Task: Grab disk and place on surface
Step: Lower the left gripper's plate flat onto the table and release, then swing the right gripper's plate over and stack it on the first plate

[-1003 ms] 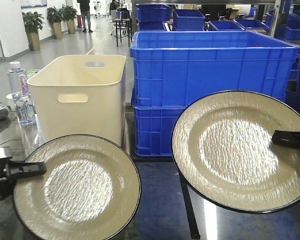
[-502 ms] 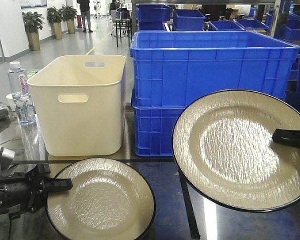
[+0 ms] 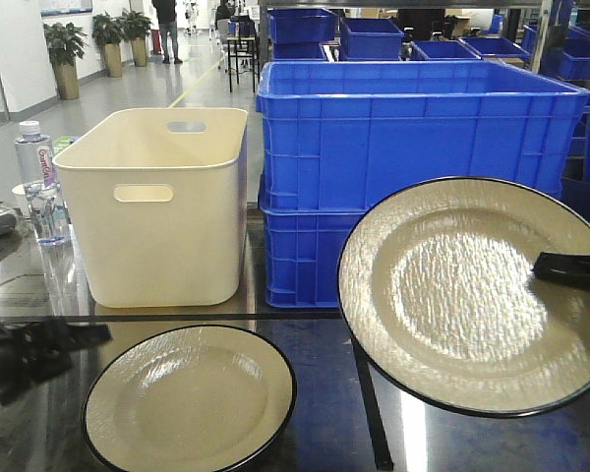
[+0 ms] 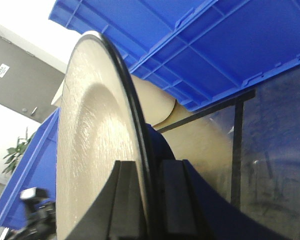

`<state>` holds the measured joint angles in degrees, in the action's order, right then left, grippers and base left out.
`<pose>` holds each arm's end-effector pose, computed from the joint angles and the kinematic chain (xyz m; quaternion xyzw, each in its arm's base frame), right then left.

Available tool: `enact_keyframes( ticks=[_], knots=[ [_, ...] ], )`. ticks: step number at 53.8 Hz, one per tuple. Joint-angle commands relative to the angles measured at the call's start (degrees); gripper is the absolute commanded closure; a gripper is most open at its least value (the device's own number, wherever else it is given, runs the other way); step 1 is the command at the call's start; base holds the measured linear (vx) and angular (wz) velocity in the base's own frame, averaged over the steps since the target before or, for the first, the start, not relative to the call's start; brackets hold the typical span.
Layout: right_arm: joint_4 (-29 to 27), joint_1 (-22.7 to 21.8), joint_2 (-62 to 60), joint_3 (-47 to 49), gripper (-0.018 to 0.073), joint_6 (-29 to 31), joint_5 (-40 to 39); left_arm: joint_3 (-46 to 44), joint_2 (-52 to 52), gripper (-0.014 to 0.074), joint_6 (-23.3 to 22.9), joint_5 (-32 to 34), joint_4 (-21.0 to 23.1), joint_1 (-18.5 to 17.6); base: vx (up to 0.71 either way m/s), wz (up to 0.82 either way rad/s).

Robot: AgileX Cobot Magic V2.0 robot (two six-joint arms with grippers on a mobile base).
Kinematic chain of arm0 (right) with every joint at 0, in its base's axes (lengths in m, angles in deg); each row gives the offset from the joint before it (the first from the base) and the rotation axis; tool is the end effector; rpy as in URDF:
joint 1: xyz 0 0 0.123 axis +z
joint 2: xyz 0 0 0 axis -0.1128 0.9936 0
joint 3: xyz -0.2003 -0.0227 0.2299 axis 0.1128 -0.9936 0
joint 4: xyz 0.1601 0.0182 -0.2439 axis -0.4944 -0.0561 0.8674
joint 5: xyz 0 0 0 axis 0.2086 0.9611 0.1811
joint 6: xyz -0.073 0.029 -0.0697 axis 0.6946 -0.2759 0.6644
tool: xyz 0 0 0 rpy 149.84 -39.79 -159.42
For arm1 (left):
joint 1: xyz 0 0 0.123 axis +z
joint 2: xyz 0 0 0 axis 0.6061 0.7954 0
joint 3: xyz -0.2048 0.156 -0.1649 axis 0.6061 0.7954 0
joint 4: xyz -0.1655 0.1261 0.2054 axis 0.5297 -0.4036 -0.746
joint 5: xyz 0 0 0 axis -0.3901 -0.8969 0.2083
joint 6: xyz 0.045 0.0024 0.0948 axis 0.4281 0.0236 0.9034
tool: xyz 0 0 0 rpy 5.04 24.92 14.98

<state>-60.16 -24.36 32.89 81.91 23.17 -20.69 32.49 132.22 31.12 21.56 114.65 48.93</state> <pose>0.3136 -0.0117 0.3631 0.1075 0.7767 0.4484 0.4290 0.3823 0.0083 0.2449 -0.0974 0.8149 -0.3637 0.4407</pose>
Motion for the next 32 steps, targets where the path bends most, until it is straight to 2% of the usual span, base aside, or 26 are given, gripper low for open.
enact_keyframes(
  ticks=[1,4,8,12,16,18,24,32],
  knots=[
    [-7.6,3.1,-0.9,1.9,0.0568,0.4,-1.6,-2.0,-6.4,0.0027,0.6,-4.6,5.8,2.7,0.0,0.0],
    [-8.1,6.2,-0.1,1.9,0.0568,0.6,-4.4,-2.0,-9.0,0.0065,0.6,-7.1,5.7,4.8,0.0,0.0],
    [-9.9,10.6,1.1,1.9,0.0568,1.5,-8.4,-1.9,-12.6,0.0158,0.6,-10.7,5.2,7.3,0.0,0.0],
    [-13.5,16.0,2.8,1.9,0.0568,4.0,-13.3,-1.9,-16.6,0.0333,0.3,-13.7,3.2,9.6,0.0,0.0],
    [-19.2,21.6,4.7,1.9,0.0568,8.2,-17.8,-1.9,-20.9,0.0544,0.0,-13.7,1.2,10.8,0.0,0.0],
    [-20.9,25.0,6.1,2.2,0.0568,10.8,-19.9,-1.9,-22.7,0.0608,-0.1,-13.3,0.4,11.0,0.0,0.0],
    [-20.8,32.9,10.5,5.8,0.0568,13.7,-25.4,-1.9,-26.8,0.0605,-0.7,-12.2,-0.7,11.0,0.0,0.0],
    [-20.8,39.5,17.7,12.8,0.0566,13.6,-28.4,-1.9,-27.8,0.0603,-2.3,-13.2,-0.7,11.0,0.0,0.0]
  ],
)
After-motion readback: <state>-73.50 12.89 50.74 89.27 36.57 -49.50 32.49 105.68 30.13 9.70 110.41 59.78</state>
